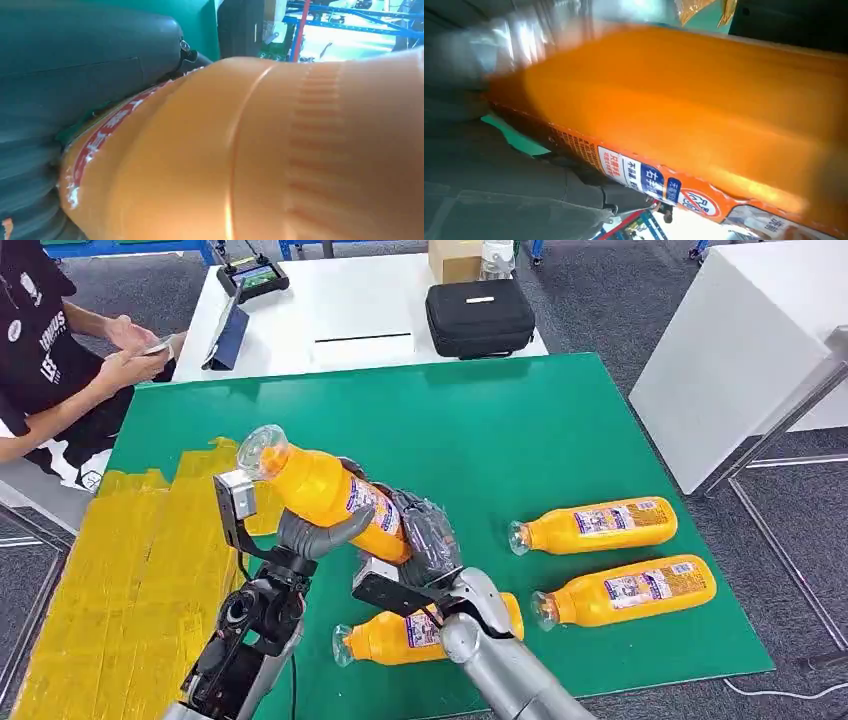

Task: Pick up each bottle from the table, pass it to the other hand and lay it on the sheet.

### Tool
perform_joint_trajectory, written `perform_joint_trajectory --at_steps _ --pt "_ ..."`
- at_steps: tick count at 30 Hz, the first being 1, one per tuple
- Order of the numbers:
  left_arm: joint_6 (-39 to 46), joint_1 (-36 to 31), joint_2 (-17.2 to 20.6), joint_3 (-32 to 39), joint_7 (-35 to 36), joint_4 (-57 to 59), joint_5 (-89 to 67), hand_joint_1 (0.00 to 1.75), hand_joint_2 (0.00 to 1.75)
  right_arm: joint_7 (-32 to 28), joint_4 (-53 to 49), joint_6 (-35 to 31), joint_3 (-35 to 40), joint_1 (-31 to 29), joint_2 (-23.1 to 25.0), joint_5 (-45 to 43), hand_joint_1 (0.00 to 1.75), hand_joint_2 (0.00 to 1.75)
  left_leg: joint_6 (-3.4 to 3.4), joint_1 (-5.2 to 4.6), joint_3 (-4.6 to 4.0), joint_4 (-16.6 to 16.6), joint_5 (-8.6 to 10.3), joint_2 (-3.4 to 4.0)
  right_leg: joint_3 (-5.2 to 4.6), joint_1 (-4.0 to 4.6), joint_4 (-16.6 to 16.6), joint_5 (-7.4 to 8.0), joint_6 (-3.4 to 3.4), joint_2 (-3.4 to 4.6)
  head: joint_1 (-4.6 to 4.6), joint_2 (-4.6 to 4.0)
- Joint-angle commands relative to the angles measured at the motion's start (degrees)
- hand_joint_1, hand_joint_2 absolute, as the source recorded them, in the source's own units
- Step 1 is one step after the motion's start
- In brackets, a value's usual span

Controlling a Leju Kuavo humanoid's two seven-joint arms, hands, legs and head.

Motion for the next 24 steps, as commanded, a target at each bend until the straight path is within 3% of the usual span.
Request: perform_joint_trajectory --at_steps 1,11,12,13,21,22,24 --pt "0.43 -4.6 0.71 -1.61 0.57 3.8 0.0 1.75 1.75 -1.69 0.38 0.57 6.4 1.26 -2.04 1.18 1.75 1.75 -0.03 0.04 0.16 -0.02 -0.05 -0.13 0.21 0.04 -0.03 -0.09 -0.02 -0.14 0.0 0.0" --pt "1.54 -4.22 0.49 0.44 -0.21 3.66 1.25 1.75 1.75 -1.76 -4.95 -2.35 3.77 2.67 -3.16 -0.23 1.75 1.75 -0.07 0.06 0.46 0.05 -0.23 -0.18 0.54 0.07 0.03 -0.28 -0.05 -0.19 0.0 0.0" --pt "1.83 -4.15 0.41 0.75 -0.34 3.61 1.48 1.75 1.75 -1.89 -5.38 -2.66 3.54 2.84 -3.23 -0.38 1.05 1.75 -0.04 0.04 0.22 0.01 -0.1 -0.13 0.29 0.05 -0.01 -0.14 -0.03 -0.13 0.0 0.0" --pt "2.24 -4.12 0.37 1.03 -0.52 3.58 1.55 1.75 1.75 -2.07 -5.8 -3.08 3.29 3.05 -3.28 -0.52 0.02 1.75 -0.04 0.03 0.21 0.01 -0.1 -0.13 0.28 0.04 0.0 -0.14 -0.03 -0.13 0.0 0.0" --pt "4.71 -4.15 0.6 1.55 -1.69 3.31 0.09 1.75 1.75 -2.73 -7.5 -4.41 2.45 3.75 -3.49 -1.26 0.0 1.75 -0.05 0.04 0.32 0.02 -0.15 -0.16 0.39 0.04 0.01 -0.2 -0.04 -0.16 0.0 0.0" --pt "35.03 -2.69 3.6 7.78 -7.37 0.6 -37.23 1.75 1.75 -3.54 -27.02 -7.28 -6.45 12.53 -6.66 -5.92 0.0 0.0 -0.05 0.04 0.31 0.02 -0.15 -0.14 0.38 0.05 0.01 -0.19 -0.04 -0.14 0.0 0.0" --pt "37.93 -2.56 3.82 8.99 -6.17 1.13 -44.01 1.75 1.75 -3.38 -29.79 -6.33 -8.14 13.76 -6.73 -8.5 0.0 0.0 -0.05 0.03 0.28 0.02 -0.14 -0.11 0.34 0.03 0.02 -0.18 -0.04 -0.11 0.0 0.0"
